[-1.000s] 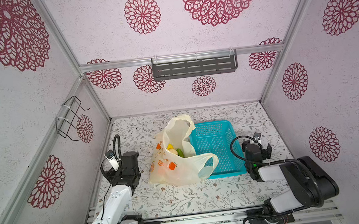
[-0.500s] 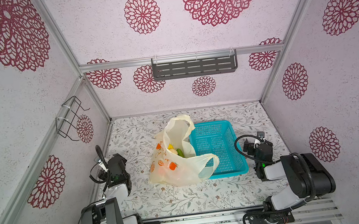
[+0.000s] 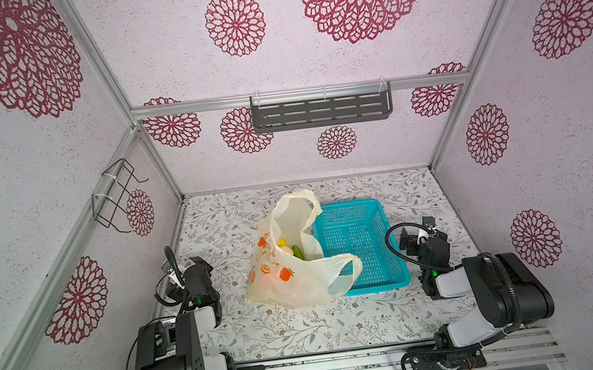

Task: Place the fruits into the plastic bag

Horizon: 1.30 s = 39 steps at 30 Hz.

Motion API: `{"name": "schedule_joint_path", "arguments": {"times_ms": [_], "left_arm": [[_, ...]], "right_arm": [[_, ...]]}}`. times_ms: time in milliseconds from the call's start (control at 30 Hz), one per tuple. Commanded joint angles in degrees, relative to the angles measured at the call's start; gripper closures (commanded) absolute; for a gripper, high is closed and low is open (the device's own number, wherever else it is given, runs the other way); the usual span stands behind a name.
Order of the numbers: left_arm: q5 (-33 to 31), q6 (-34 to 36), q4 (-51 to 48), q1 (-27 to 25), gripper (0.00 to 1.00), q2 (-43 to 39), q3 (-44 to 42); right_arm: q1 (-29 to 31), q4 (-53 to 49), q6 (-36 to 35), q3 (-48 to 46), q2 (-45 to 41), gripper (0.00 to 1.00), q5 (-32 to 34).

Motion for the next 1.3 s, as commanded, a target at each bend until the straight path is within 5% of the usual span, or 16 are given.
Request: {"name": "schedule_joint_path", "arguments": {"times_ms": [0, 67, 133, 200, 300, 1267], "left_arm": [[11.13, 8.97, 7.01, -2.03, 0.03, 4.33, 2.72], [8.19, 14.85, 14.75, -5.02, 0.03, 11.16, 5.11], [11.29, 12.49, -1.36, -4.24, 0.03, 6.79, 8.75], [11.29, 13.37, 7.93, -3.62, 0.03, 9.44, 6.90], [11.21, 12.35, 2.59, -3.67, 0.03, 7.78, 7.85], [11.27, 12.61, 4.23, -3.59, 0.03, 8.81, 8.01]], "right_arm": [[0.25, 2.60, 0.79, 0.06, -0.11, 0.01, -0.52], [0.20, 2.59, 0.69, 0.06, -0.09, 0.01, -0.58], [0.20, 2.53, 0.86, 0.13, -0.09, 0.01, -0.62], [0.20, 2.64, 0.82, 0.15, -0.09, 0.01, -0.63], [0.20, 2.64, 0.82, 0.18, -0.01, 0.01, -0.62], [-0.40, 0.97, 0.93, 0.97, -0.01, 0.01, -2.08]]}}
